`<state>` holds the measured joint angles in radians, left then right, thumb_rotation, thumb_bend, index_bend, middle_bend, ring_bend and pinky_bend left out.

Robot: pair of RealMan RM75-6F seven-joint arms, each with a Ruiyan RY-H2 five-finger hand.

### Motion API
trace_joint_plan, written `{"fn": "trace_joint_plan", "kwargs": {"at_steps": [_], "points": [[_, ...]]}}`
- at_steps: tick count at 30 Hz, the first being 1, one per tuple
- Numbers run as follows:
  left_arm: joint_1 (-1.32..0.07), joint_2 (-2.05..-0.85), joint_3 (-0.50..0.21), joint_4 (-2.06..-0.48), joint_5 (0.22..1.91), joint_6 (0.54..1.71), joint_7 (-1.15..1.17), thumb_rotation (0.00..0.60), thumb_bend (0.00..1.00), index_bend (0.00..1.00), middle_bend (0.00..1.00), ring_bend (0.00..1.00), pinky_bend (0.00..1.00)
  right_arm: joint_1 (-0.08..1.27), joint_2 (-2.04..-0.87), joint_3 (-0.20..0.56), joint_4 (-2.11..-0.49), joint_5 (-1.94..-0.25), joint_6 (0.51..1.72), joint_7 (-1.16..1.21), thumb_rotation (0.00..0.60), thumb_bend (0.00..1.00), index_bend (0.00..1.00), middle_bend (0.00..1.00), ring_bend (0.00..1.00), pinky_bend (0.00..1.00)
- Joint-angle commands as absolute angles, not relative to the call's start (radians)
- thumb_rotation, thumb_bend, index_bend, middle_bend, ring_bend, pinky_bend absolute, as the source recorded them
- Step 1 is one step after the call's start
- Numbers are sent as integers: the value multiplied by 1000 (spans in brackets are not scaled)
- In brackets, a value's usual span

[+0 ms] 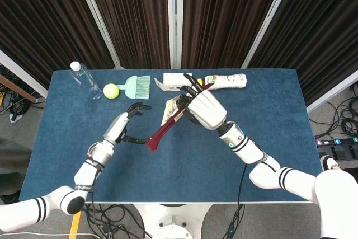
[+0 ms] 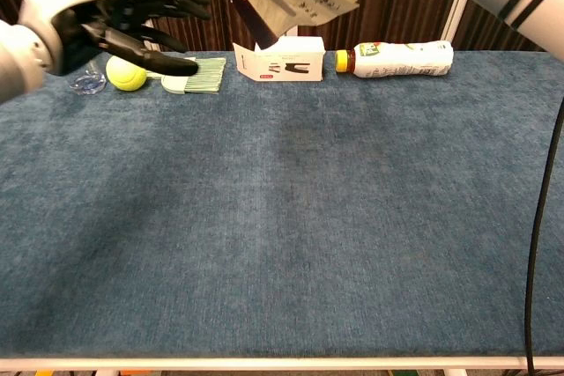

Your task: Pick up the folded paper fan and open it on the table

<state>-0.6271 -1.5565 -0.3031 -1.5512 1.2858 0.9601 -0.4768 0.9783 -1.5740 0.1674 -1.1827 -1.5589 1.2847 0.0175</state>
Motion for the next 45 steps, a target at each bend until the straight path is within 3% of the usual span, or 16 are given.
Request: {"fn": "trace_joint_plan", "kwargs": {"at_steps": [1,16,24,34,40,45], "points": [[-659,-1603,-327,-1530,1234,934,-477,600,0,220,190,59,243,995,-1536,220,-1276,-1495,1215,-129,600,811,731,555,278,0],[-715,-1748,-425,-1447,1051,961,-461,600,0,249,208,59,249,1044,-1611,293,-1315,-1357,1095,-323,600,810,705,552,277,0],[-728,-1854,-480,-1369,991,1052,-437,600,25,448,389,205,322,1050,-1647,312,-1309,-1330,1100,-368,600,807,699,545,273,0],[-728,-1948,-527,-1285,986,1147,-457,600,296,750,690,478,450,1037,-1669,321,-1305,-1319,1119,-369,600,804,699,543,270,0],[-717,-1945,-518,-1270,998,1143,-447,600,335,796,739,519,473,1010,-1657,323,-1319,-1318,1146,-346,600,804,698,543,270,0],[-710,-1919,-461,-1241,1053,1154,-363,600,331,791,732,519,473,988,-1632,311,-1328,-1339,1164,-336,600,801,698,543,270,0]]}}
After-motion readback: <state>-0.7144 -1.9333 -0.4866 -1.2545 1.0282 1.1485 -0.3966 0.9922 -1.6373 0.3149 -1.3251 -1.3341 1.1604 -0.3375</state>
